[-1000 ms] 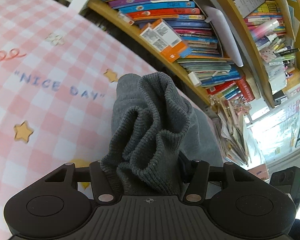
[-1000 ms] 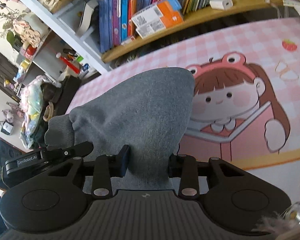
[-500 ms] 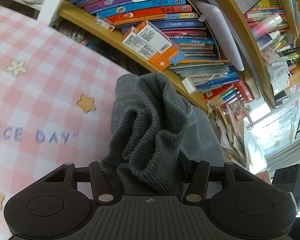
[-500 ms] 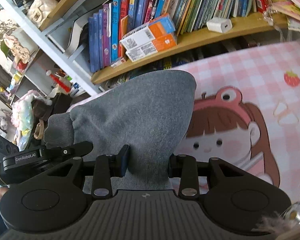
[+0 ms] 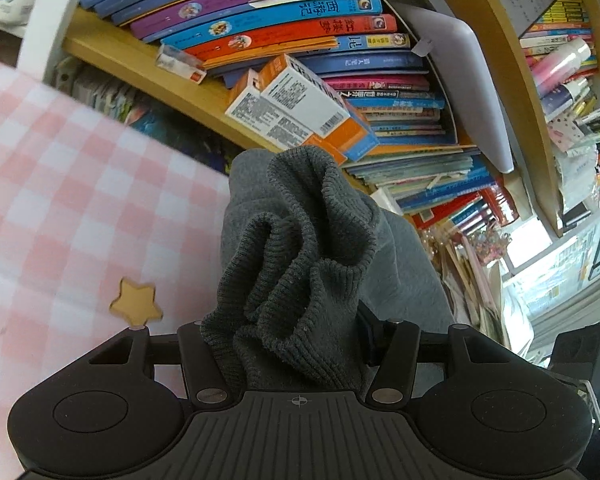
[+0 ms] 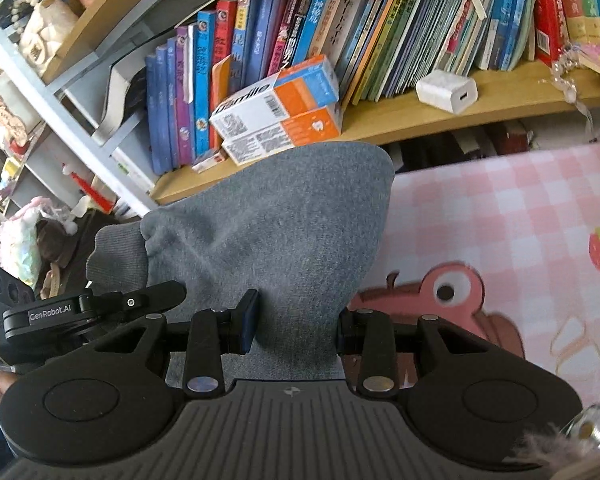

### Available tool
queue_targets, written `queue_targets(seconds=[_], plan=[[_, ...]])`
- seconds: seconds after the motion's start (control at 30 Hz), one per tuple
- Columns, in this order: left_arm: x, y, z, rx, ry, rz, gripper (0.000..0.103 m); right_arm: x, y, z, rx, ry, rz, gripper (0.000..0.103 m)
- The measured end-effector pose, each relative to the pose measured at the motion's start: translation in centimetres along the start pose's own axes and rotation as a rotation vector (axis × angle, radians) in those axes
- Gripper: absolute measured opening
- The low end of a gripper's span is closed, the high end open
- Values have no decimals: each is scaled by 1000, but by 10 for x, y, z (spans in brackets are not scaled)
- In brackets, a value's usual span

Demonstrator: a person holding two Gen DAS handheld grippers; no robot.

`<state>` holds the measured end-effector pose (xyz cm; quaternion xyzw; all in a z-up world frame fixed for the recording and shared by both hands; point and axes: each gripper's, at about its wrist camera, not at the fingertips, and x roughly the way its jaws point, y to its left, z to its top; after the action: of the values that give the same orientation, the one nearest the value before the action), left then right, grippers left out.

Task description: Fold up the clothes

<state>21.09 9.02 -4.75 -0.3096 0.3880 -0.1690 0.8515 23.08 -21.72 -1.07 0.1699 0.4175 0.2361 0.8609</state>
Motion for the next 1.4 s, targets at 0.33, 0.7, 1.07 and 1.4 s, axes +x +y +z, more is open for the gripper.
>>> queue_targets(seconds=[0.33, 0.7, 1.07, 1.4], plan=[[26, 10, 15, -6, 26, 21, 54, 27, -14, 14, -7, 17, -15, 33], [23, 18, 6, 4, -21, 69, 74, 34, -22, 6, 11, 4, -61, 53], [-20, 12, -19, -13, -103, 129, 84, 3, -12, -23, -5, -46, -172, 76], [-48, -6, -58, 35, -88, 234, 85, -26, 3, -63, -10, -46, -194, 77]])
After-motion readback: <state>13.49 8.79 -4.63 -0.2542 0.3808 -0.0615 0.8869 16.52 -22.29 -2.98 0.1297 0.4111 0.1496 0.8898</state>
